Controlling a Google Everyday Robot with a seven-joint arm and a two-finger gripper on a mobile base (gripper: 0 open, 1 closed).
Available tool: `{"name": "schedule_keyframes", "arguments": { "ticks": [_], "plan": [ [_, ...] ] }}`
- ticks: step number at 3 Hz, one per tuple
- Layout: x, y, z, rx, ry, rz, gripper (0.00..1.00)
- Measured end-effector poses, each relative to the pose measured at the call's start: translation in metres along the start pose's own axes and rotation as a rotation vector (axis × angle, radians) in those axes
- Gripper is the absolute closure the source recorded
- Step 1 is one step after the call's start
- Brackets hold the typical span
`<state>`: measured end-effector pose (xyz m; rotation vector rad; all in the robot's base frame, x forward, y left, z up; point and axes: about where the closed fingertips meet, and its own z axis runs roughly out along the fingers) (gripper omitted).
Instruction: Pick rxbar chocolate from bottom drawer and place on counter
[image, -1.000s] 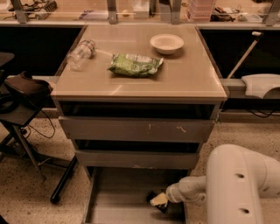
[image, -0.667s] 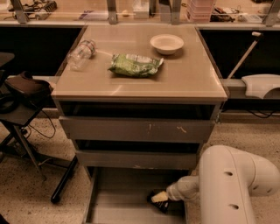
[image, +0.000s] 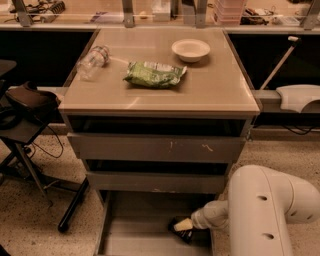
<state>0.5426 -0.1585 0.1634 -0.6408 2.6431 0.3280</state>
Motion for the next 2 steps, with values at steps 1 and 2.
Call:
{"name": "schedule_keyframes", "arguments": {
  "ticks": [1, 2],
  "plan": [
    [-0.0002, 0.0016, -0.0009, -0.013, 0.002, 0.002, 0.0],
    [0.0003, 0.0023, -0.0012, -0.018, 0.001, 0.001, 0.0]
  ]
}}
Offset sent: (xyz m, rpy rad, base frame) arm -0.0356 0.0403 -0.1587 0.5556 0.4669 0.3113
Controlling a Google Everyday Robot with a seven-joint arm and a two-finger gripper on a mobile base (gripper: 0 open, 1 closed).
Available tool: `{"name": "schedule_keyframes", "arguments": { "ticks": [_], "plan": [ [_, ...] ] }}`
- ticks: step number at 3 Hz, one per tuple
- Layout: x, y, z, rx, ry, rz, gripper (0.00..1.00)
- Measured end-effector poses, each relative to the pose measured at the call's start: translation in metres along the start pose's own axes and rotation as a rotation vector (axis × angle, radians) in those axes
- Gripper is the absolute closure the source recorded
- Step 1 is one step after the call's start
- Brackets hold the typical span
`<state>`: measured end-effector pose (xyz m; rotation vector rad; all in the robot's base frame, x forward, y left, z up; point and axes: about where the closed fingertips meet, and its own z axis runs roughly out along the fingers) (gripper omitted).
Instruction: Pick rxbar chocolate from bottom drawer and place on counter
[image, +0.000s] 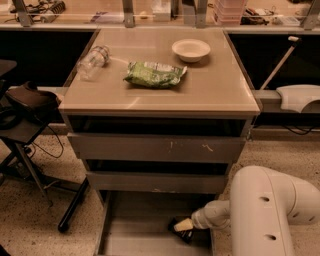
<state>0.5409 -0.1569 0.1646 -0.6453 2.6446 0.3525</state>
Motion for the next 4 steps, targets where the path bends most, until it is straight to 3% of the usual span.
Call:
{"name": "schedule_keyframes", "arguments": {
  "ticks": [1, 2, 3, 4],
  "plan": [
    [0.004, 0.01, 0.004, -0.034, 0.001, -0.029, 0.0],
    [0.004, 0.01, 0.004, -0.034, 0.001, -0.029, 0.0],
    [0.016, 0.025, 0.022, -0.103, -0.034, -0.051, 0.0],
    [0.045, 0.077, 0.059, -0.259, -0.068, -0.159, 0.0]
  ]
}}
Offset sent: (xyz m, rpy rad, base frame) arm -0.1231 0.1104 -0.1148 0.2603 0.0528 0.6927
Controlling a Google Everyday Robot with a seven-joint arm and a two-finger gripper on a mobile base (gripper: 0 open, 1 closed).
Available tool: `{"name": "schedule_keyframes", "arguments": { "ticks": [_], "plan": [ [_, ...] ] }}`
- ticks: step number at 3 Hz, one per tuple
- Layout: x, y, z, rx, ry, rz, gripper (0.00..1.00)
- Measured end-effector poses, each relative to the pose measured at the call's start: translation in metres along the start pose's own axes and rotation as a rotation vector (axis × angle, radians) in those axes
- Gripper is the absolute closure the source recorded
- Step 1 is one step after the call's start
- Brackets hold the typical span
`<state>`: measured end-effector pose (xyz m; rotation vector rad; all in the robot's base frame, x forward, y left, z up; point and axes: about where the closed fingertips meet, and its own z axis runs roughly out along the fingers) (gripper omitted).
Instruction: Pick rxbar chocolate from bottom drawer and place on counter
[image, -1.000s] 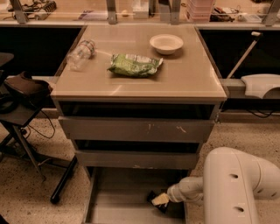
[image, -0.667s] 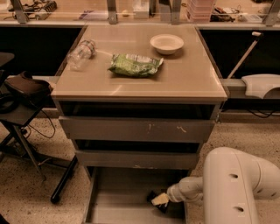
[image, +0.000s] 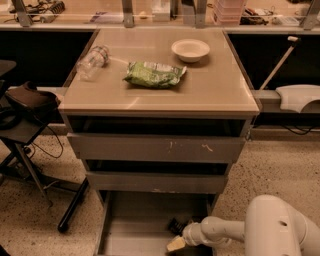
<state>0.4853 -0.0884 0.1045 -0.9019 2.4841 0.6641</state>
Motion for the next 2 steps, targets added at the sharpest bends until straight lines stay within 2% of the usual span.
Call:
{"name": "schedule_keyframes", "arguments": {
  "ticks": [1, 2],
  "plan": [
    [0.0, 0.0001, 0.0, 0.0, 0.0, 0.0, 0.0],
    [0.0, 0.0001, 0.0001, 0.0, 0.0, 0.0, 0.19]
  ]
}}
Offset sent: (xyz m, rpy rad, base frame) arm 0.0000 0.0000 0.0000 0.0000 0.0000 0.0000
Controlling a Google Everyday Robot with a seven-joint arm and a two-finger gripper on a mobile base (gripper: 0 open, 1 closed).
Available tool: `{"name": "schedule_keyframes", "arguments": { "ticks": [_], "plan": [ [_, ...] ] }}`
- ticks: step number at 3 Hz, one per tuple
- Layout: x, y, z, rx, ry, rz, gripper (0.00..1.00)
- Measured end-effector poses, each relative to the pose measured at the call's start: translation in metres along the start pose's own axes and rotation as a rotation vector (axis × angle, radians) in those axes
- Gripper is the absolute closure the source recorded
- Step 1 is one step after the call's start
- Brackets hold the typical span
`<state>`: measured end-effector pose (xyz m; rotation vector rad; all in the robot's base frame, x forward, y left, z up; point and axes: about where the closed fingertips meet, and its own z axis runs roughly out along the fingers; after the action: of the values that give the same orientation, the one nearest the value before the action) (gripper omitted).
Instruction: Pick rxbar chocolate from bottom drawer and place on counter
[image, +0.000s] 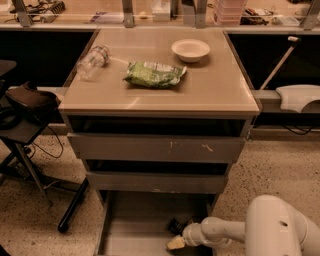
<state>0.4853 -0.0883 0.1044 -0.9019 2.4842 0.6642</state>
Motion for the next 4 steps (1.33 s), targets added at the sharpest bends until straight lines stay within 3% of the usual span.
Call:
{"name": "schedule_keyframes", "arguments": {
  "ticks": [3, 4],
  "plan": [
    [-0.0036, 0.002, -0.0054, 0.0, 0.0, 0.0, 0.88],
    [-0.0064, 0.0016, -0.0099, 0.0, 0.0, 0.0, 1.0]
  ]
}}
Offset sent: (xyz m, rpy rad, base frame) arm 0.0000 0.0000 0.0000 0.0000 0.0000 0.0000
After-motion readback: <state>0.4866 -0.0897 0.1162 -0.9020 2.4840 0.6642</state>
